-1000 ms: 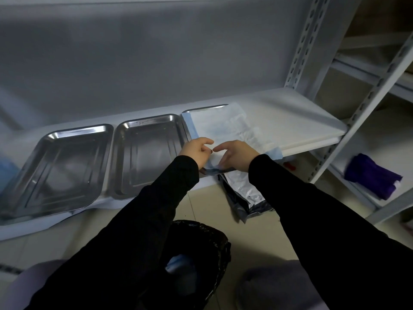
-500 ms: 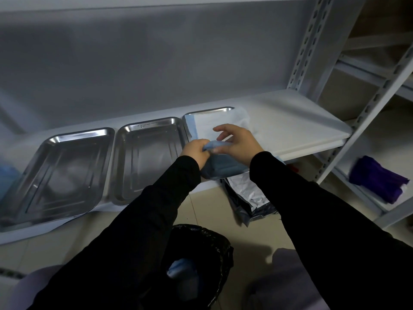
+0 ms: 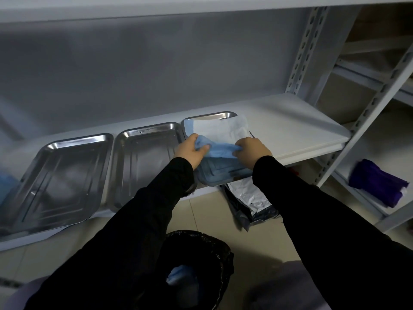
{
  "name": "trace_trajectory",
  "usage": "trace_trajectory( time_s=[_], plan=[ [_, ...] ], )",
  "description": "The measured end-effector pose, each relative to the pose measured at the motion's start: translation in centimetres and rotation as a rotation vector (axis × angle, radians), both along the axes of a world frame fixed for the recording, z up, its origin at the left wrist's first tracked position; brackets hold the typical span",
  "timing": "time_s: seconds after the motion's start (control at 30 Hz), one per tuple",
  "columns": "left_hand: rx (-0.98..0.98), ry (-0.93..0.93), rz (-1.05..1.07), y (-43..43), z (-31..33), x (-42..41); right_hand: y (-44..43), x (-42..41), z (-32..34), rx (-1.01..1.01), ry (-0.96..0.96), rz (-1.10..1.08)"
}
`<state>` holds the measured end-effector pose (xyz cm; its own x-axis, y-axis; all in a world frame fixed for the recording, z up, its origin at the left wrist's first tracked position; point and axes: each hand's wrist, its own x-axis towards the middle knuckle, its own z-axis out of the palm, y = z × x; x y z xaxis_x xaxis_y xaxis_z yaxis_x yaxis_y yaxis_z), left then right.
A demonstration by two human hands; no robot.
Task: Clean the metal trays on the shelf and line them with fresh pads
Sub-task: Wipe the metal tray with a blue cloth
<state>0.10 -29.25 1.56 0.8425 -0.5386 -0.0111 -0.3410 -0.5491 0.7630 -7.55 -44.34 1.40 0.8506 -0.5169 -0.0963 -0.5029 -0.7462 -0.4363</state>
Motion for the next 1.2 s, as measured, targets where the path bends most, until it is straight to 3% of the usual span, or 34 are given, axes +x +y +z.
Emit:
trace_trajectory(
  time_s=[0.1,0.2,0.53,0.8,0.93,1.2],
  plan=[
    [0.046,-0.002,-0.074,0.4,0.0,0.4,-0.8,-0.2,0.3,0.098,-0.069,-0.035],
    [0.135,-0.115,-0.038,0.6,0.1,0.9,-1.7,-0.5,0.2,0.047,-0.024,-0.062],
    [0.183,-0.061,0.04,-0.3,0.1,1.1,-1.5,-0.1,-0.4,0.116,-0.104,-0.118],
    [0.052,-0.01,0.121,-0.3,0.6,1.1,-1.4,-0.2,-0.3,0.271,-0.25,-0.231],
    [0.039,0.077,0.205,-0.1,1.0,1.3,-1.4,-0.5,0.1,0.51,-0.449,-0.329],
    [-0.044,0.072,0.223,-0.5,1.3,2.2,-1.6,-0.2,0.1,0.387,-0.397,-0.354]
  ],
)
